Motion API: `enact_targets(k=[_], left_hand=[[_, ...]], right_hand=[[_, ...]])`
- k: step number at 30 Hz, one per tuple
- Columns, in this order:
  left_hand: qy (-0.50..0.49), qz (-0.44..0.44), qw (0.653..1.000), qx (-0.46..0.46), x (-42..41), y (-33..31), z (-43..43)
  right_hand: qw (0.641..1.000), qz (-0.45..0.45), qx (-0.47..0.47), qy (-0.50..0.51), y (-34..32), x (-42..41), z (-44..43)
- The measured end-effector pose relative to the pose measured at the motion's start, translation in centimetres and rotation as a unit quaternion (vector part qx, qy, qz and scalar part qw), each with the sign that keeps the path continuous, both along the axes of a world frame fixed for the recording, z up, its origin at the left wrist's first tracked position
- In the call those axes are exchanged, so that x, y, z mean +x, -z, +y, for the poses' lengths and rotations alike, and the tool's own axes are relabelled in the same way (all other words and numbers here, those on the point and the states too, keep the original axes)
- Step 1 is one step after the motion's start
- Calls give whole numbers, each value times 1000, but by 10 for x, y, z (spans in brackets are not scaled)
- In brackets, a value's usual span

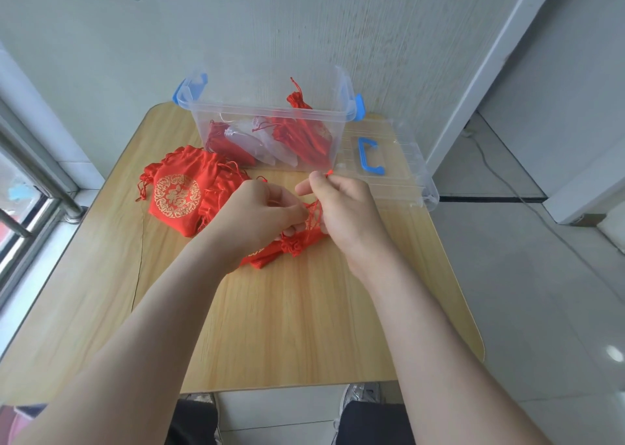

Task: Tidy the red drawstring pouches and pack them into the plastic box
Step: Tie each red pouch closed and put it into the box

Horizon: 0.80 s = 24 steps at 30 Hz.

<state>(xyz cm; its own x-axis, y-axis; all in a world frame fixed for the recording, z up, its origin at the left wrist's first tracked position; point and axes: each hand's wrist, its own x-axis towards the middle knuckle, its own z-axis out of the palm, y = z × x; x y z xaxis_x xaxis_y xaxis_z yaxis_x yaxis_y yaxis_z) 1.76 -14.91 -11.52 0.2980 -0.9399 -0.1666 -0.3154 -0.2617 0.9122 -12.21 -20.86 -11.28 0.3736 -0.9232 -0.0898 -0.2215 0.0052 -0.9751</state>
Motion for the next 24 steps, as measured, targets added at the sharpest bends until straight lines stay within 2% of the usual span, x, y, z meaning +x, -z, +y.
enact_targets(k=[3, 7, 14, 19, 24], left_hand=[[14, -18, 999, -28, -9, 0, 11], [-3, -41, 997, -62, -21, 0, 29], [-4, -27, 997, -68, -38, -3, 63], [-10, -10, 998, -60, -48, -6, 82], [10, 11, 999, -43, -54, -1, 100]], right_hand=[[999, -43, 27, 0, -1, -7, 13], [999, -28, -6, 14, 2, -15, 25], [992, -118, 41, -16, -6, -46, 45], [995, -95, -29, 1, -1, -57, 70], [995, -29, -95, -12, 8, -60, 89]])
